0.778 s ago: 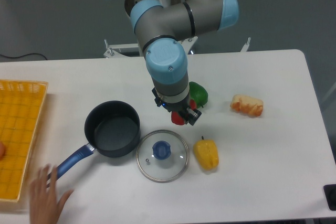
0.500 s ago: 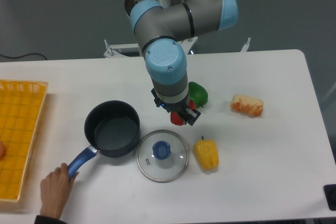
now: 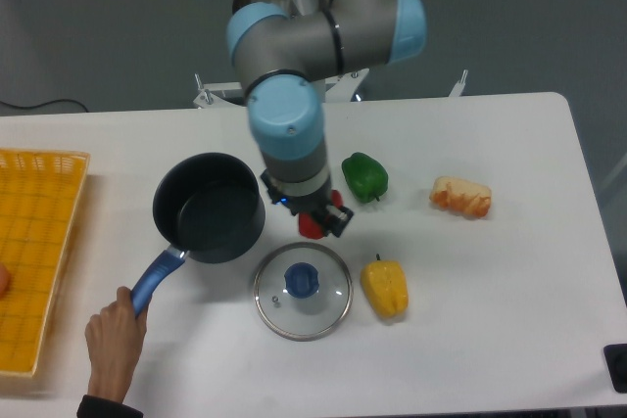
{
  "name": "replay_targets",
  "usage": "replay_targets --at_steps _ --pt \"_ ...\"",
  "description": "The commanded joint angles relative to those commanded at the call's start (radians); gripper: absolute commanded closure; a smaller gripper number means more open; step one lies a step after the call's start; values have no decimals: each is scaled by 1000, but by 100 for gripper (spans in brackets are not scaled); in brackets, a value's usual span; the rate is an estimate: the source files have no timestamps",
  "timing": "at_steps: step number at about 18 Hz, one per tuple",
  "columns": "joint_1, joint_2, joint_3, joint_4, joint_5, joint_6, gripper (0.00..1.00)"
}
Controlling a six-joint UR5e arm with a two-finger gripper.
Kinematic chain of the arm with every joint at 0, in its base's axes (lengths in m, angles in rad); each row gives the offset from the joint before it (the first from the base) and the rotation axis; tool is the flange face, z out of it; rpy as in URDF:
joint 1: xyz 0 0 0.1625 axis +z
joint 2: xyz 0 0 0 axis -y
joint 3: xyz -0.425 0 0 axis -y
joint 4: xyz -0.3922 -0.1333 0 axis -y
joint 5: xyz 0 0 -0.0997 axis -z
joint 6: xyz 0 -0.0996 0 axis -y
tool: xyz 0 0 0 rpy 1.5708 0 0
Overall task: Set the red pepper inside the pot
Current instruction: 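Carry the held red pepper with the gripper toward the dark saucepan, then lower the red pepper into the saucepan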
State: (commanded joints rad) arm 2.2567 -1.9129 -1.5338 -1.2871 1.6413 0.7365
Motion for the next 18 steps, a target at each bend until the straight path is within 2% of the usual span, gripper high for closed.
replay_targets --at_steps 3,7,13,18 --pt "-20 6 -29 43 -2 -28 55" --pt "-23 12 -32 34 -9 -35 55" --pt "-106 -9 -31 40 -9 -133 55" --pt "-127 6 -35 20 -38 -146 55"
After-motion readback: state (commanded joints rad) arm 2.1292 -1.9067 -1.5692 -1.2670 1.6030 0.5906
